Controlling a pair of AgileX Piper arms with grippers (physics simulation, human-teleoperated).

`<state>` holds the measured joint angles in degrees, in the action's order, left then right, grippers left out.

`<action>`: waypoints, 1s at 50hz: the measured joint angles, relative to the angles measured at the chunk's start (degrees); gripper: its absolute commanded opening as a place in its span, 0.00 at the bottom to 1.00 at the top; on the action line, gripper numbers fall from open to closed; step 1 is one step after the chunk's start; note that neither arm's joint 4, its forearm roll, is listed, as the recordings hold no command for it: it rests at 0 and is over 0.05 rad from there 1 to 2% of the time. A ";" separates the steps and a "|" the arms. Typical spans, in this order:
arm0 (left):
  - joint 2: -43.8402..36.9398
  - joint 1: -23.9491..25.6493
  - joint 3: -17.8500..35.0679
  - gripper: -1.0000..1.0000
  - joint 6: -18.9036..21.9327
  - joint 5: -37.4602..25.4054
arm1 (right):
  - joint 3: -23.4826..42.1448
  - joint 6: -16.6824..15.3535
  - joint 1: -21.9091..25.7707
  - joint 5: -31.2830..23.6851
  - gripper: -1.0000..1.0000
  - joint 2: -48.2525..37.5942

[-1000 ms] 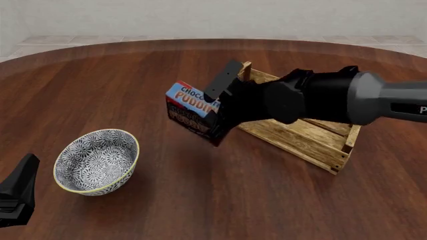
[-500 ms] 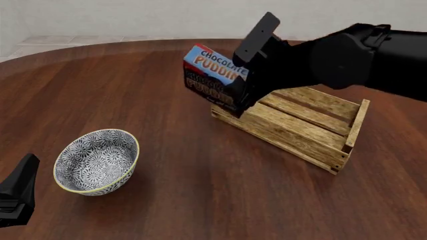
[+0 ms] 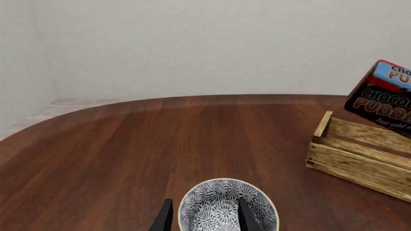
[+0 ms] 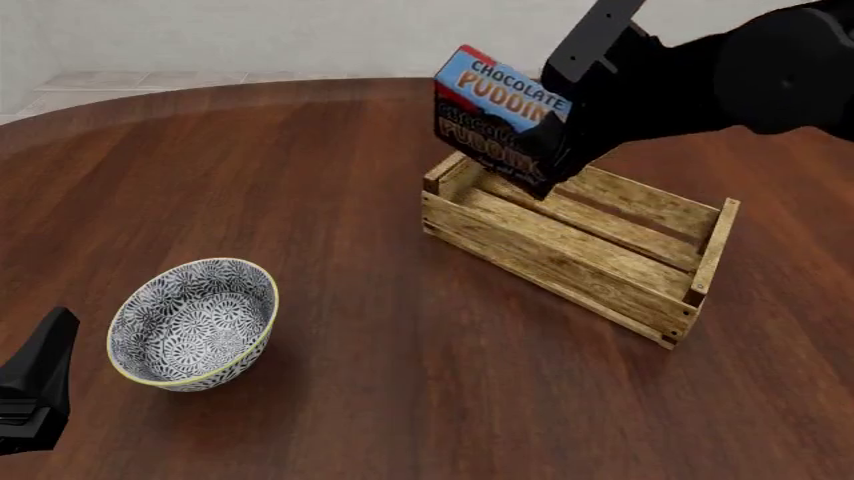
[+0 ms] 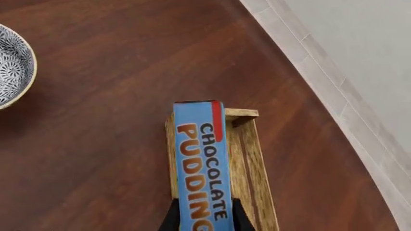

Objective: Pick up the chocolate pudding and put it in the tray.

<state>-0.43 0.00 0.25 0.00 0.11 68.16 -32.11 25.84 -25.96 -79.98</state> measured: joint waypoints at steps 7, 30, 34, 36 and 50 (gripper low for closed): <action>0.00 0.00 0.00 1.00 0.00 0.00 | 0.08 -1.70 -3.07 -0.07 0.00 0.08; 0.00 0.00 0.00 1.00 0.00 0.00 | -1.54 -8.56 -12.32 3.50 0.00 -0.84; 0.00 0.00 0.00 1.00 0.00 0.00 | -1.71 -9.01 -13.26 3.97 0.00 -1.12; 0.00 0.00 0.00 1.00 0.00 0.00 | -1.81 -9.17 -13.66 4.21 0.00 -1.31; 0.00 0.00 0.00 1.00 0.00 0.00 | -2.21 -9.16 -14.93 5.88 0.00 -3.23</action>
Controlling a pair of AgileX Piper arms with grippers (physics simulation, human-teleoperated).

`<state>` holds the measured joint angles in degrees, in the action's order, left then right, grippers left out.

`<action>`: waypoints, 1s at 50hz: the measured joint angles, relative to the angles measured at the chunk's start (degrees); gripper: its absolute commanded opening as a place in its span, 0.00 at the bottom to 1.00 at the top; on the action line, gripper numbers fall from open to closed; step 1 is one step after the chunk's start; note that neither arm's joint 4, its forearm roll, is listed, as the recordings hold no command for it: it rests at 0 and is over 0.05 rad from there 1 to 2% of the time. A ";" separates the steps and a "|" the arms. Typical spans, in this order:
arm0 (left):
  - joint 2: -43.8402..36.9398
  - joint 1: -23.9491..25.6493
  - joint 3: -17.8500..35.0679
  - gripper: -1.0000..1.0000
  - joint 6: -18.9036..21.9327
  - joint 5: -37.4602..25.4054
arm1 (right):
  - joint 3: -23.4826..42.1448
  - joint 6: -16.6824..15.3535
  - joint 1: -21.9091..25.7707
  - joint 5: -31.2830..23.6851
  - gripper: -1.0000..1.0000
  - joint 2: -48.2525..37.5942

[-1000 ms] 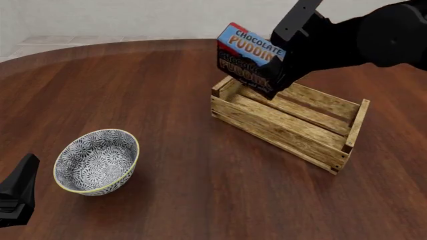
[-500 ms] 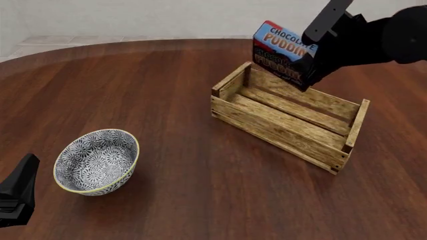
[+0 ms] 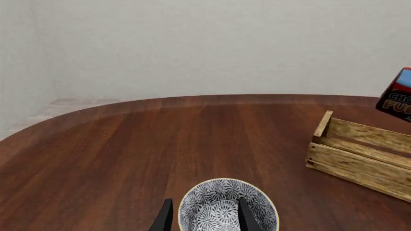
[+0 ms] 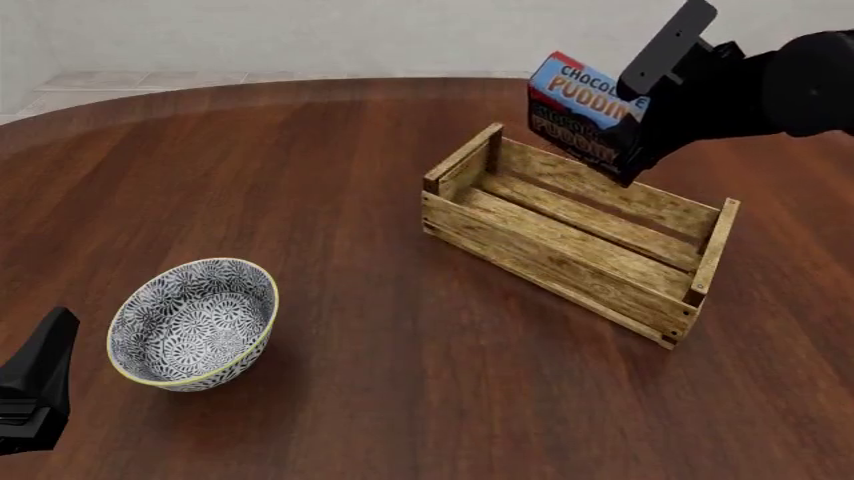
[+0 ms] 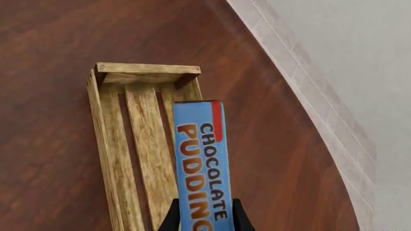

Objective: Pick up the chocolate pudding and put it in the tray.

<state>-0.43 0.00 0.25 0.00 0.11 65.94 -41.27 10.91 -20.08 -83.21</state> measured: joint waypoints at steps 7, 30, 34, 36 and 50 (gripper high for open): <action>0.00 0.00 0.00 1.00 0.00 0.00 | -0.44 0.36 0.07 1.04 0.00 -1.27; 0.00 0.00 0.00 1.00 0.00 0.00 | -1.77 1.52 -0.22 3.65 0.00 -4.21; 0.00 0.00 0.00 1.00 0.00 0.00 | -1.86 1.76 -0.33 4.01 0.00 -4.61; 0.00 0.00 0.00 1.00 0.00 0.00 | -1.88 1.96 -0.35 4.17 0.00 -4.81; 0.00 0.00 0.00 1.00 0.00 0.00 | -2.37 3.54 -0.48 5.86 0.00 -6.52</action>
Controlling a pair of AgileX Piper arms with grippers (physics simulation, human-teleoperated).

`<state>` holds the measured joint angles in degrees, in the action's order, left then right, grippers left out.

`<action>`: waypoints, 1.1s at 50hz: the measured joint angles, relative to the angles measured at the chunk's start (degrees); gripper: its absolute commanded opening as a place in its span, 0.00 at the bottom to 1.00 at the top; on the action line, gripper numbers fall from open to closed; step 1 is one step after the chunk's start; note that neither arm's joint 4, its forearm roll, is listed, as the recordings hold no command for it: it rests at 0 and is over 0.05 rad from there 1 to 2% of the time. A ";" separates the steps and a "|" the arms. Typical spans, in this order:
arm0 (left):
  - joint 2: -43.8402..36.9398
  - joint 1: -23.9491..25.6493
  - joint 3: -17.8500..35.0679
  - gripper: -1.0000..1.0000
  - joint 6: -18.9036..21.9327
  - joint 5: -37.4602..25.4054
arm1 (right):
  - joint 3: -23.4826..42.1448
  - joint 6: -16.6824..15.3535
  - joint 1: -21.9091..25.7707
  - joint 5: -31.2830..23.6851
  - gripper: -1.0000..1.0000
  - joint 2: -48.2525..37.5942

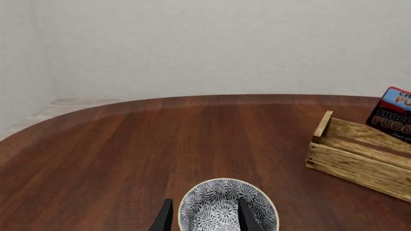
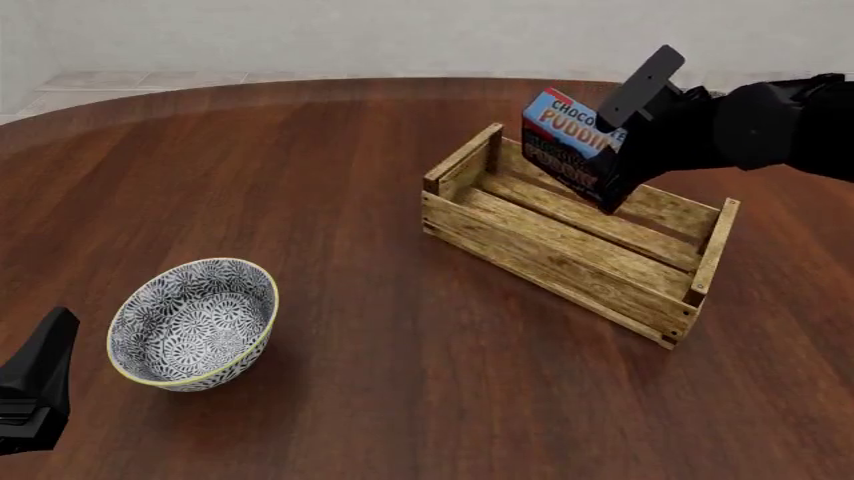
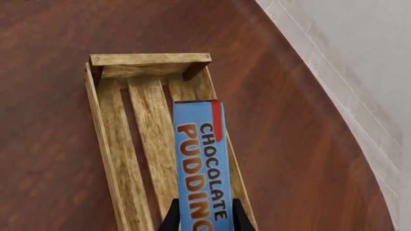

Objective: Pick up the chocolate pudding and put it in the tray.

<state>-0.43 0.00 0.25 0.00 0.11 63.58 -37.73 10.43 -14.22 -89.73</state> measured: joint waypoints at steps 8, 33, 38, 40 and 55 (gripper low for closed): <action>0.00 0.00 0.00 1.00 0.00 0.00 | -0.41 0.82 0.09 1.04 0.00 -0.95; 0.00 0.00 0.00 1.00 0.00 0.00 | -1.58 2.59 0.28 3.58 0.00 -3.12; 0.00 0.00 0.00 1.00 0.00 0.00 | -1.80 2.91 0.24 3.96 0.00 -3.34; 0.00 0.00 0.00 1.00 0.00 0.00 | -1.92 3.03 0.22 4.14 0.00 -3.44; 0.00 0.00 0.00 1.00 0.00 0.00 | -2.49 4.10 0.09 5.34 0.00 -4.43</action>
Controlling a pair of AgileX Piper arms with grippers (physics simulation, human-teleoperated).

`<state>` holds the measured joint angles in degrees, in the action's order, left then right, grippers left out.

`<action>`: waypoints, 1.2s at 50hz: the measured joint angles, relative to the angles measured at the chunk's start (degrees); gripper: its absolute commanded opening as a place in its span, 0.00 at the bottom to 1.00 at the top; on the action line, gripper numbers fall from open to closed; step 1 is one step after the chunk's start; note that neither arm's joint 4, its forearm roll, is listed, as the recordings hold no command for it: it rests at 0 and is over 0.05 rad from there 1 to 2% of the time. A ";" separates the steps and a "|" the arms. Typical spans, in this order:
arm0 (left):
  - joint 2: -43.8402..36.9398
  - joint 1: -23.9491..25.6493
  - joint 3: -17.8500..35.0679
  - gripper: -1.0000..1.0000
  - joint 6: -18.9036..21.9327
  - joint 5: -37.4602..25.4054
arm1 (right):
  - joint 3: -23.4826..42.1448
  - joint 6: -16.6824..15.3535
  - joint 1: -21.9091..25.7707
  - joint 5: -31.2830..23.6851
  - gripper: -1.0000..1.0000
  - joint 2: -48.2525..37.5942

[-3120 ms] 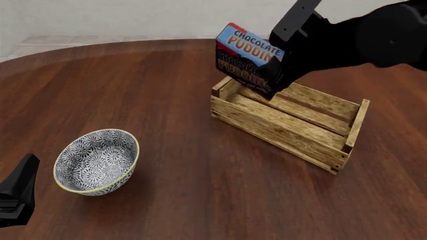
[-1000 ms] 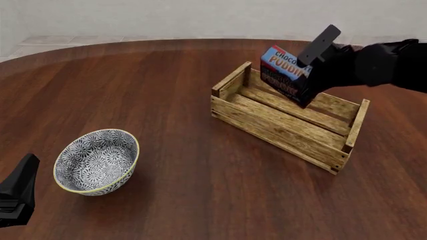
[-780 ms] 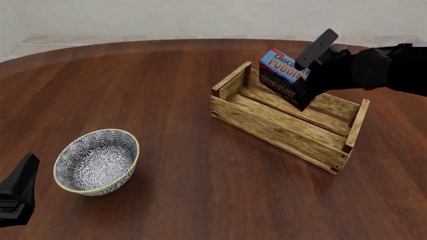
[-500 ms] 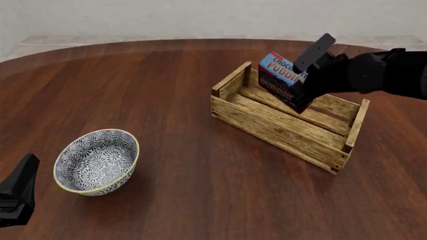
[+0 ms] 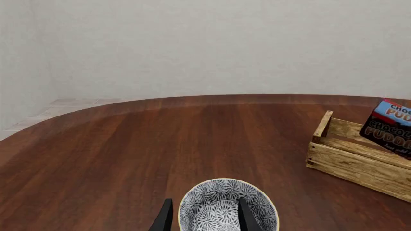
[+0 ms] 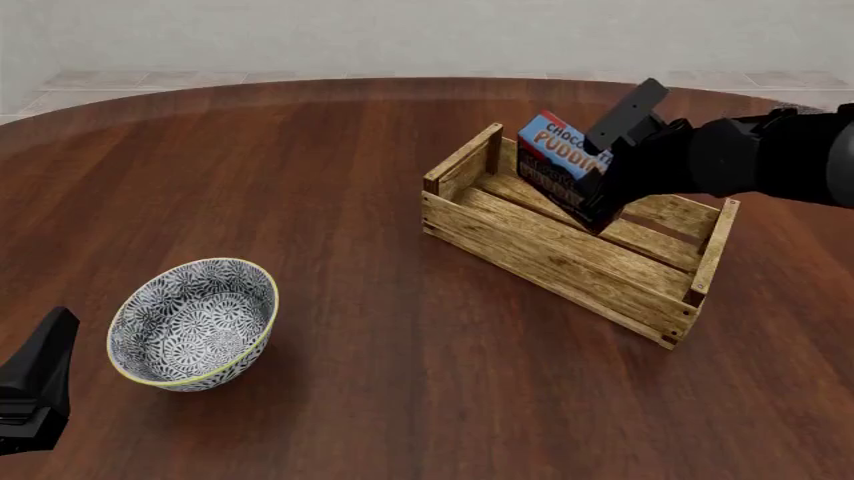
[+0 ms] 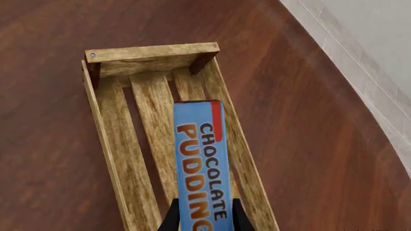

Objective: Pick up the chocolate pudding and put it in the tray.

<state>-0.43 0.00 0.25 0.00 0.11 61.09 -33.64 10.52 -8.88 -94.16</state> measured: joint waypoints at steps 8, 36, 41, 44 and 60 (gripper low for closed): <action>0.00 0.00 0.00 1.00 0.00 0.00 | -0.11 0.49 -0.07 0.41 0.00 -0.51; 0.00 0.00 0.00 1.00 0.00 0.00 | 0.05 1.67 -0.26 2.14 0.00 -3.39; 0.00 0.00 0.00 1.00 0.00 0.00 | 0.19 1.83 -0.30 2.30 0.00 -3.73; 0.00 0.00 0.00 1.00 0.00 0.00 | 0.27 2.00 -0.21 2.37 0.00 -3.90; 0.00 0.00 0.00 1.00 0.00 0.00 | 0.59 2.87 0.37 3.22 0.00 -5.14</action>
<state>-0.43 0.00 0.25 0.00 0.11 61.68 -30.77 10.89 -5.66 -99.30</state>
